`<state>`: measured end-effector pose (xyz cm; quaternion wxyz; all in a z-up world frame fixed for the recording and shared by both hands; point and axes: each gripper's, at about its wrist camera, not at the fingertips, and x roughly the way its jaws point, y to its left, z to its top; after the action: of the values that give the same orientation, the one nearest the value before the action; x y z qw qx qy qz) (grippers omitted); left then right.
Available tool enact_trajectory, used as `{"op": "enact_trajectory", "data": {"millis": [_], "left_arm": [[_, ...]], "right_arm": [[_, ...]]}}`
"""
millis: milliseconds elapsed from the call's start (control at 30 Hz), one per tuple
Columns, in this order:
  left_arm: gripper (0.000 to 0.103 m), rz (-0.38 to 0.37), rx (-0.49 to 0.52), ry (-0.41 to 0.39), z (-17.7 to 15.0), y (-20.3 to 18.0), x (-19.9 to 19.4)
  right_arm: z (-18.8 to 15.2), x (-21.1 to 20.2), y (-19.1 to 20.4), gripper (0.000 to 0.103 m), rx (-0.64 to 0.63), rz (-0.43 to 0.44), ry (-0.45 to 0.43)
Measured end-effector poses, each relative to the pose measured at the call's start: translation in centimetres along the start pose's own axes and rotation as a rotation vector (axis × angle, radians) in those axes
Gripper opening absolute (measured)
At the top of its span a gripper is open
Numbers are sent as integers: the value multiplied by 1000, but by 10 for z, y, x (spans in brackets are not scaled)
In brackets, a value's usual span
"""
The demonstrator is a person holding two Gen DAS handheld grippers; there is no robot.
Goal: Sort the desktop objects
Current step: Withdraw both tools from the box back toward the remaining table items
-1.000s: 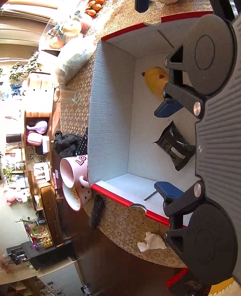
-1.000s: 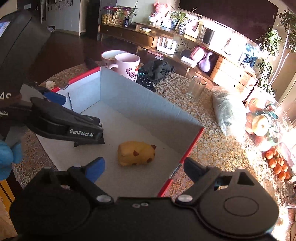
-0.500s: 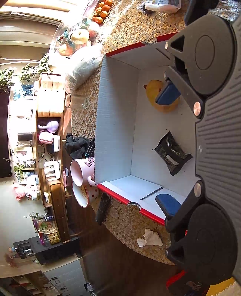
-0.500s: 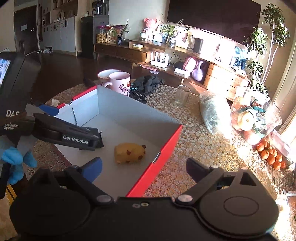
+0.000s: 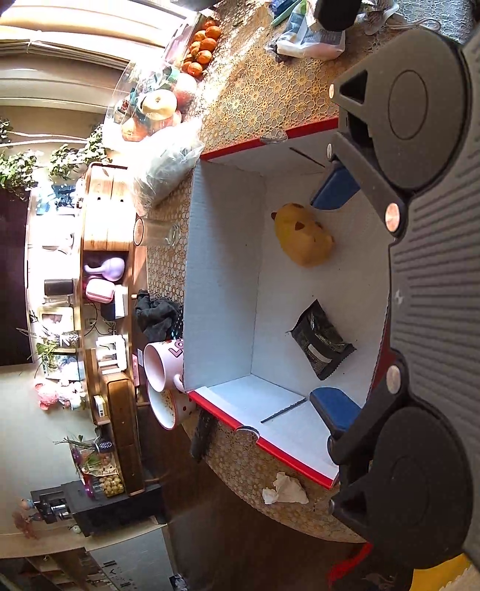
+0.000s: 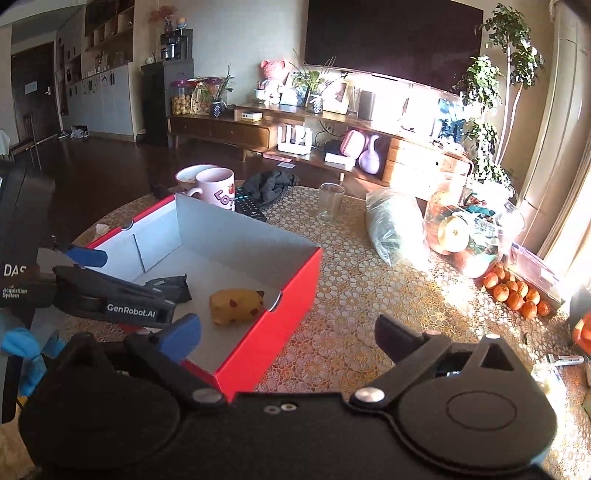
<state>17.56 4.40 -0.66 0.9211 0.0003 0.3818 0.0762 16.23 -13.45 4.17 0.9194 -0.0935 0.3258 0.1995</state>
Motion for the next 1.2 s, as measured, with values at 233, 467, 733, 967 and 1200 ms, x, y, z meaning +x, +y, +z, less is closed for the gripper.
{"op": "enact_trajectory", "data": {"millis": [233,467,733,967,1200], "left_arm": [[103,-52,34,-29,-8,-26,-22],[103,-93,81,-44,-20,-53,-38],[103,-132,103,-91,-31,-64,-56],[103,-190,140,-127,-43,-79,-67],[103,-248,172,-154,-53,-102,-73]], "right_arm": [[-14,-22,-19,103,55,-71,-41],[-33,-44,-44,103,126,-101,-80],[-59,-70,-64,103,166,-157,-128],[-83,-91,-87,103,194,-235,-153],[-107,-97,-108,103,235,-290,-136]]}}
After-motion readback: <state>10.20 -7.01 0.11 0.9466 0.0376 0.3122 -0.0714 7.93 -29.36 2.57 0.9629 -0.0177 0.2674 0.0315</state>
